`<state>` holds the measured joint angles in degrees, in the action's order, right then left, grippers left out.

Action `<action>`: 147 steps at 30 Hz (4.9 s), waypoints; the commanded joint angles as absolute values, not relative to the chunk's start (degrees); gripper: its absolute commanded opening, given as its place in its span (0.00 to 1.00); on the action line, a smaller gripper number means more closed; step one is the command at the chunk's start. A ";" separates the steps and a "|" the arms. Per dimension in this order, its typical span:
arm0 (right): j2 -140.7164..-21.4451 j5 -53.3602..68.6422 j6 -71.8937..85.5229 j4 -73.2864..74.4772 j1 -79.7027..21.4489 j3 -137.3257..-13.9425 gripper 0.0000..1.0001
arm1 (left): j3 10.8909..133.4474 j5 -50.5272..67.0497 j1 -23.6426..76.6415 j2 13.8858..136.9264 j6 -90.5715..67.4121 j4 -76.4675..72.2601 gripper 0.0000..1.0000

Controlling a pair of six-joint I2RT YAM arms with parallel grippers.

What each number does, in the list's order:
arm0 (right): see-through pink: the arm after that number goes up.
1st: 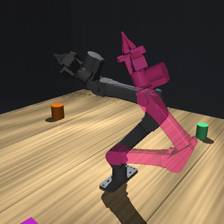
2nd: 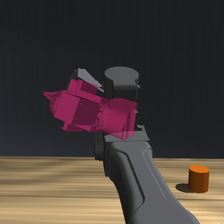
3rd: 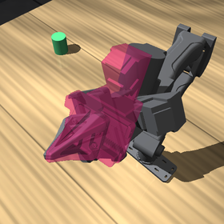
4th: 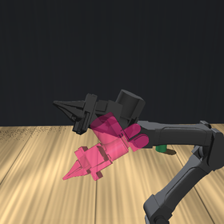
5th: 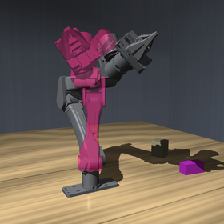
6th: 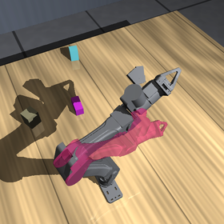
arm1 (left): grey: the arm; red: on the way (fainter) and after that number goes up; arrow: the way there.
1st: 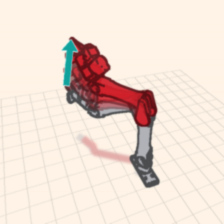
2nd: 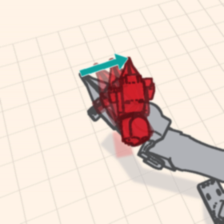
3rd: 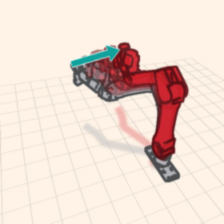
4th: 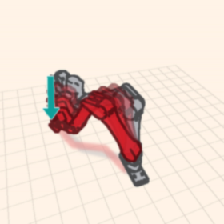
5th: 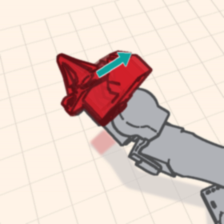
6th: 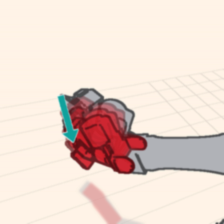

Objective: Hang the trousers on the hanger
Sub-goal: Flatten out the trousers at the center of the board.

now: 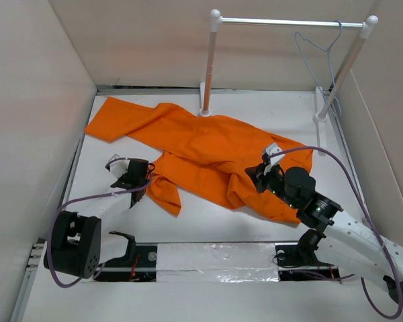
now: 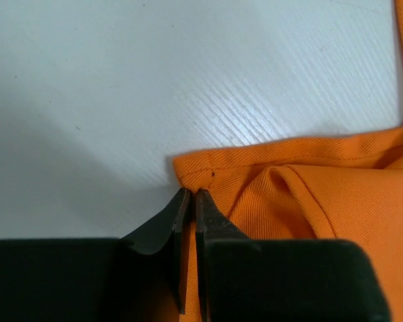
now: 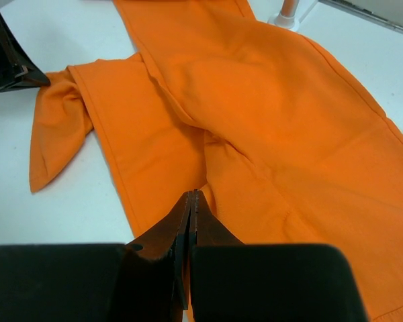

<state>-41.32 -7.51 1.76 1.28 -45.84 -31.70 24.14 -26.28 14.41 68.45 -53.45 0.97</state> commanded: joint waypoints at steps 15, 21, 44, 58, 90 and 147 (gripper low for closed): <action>-38.41 -11.77 2.90 -0.36 -46.32 -30.32 0.07 | 55.43 -34.98 5.20 55.27 -38.24 16.87 0.00; -36.48 -14.76 3.43 1.84 -46.32 -30.15 0.11 | 62.49 -36.65 1.67 52.41 -31.58 19.61 0.00; -32.96 -23.82 6.06 5.63 -46.32 -29.89 0.43 | 62.85 -41.87 -9.46 71.53 -27.16 17.50 0.42; -38.58 -27.07 9.49 5.10 -37.02 -29.71 0.00 | 52.93 -19.96 20.45 61.53 -39.10 4.85 0.38; -81.12 17.40 15.55 -15.63 20.48 -35.68 0.86 | 36.56 -12.30 67.50 91.13 -33.66 -30.23 0.52; -46.78 10.97 18.55 3.55 13.62 -20.40 0.00 | 40.78 -24.80 66.37 71.36 -32.34 -10.72 0.40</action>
<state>-52.60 8.56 20.49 -5.87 13.50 -20.60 39.27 -27.59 68.62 71.83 -34.48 -8.27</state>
